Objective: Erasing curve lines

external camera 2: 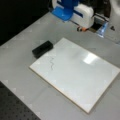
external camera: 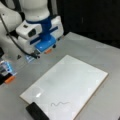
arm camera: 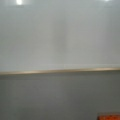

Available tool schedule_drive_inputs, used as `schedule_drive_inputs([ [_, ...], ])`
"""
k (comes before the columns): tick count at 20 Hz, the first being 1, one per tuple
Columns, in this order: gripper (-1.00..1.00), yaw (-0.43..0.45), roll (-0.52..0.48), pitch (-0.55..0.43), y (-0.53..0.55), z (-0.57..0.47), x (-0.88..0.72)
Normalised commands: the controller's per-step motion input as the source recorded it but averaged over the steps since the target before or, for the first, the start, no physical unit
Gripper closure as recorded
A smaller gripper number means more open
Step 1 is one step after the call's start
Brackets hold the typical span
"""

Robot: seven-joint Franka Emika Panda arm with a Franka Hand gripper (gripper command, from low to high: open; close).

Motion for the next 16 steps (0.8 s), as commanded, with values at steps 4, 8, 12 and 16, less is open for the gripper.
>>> schedule_drive_inputs([
  [4,-1.0,0.11,-0.044,0.215,-0.45,0.08,0.33],
  [8,-1.0,0.101,-0.087,0.192,-0.42,0.02,0.25],
  [12,-1.0,0.156,-0.085,0.149,-0.47,-0.11,0.15],
  [16,-1.0,0.199,-0.129,0.104,-0.53,-0.17,0.06],
])
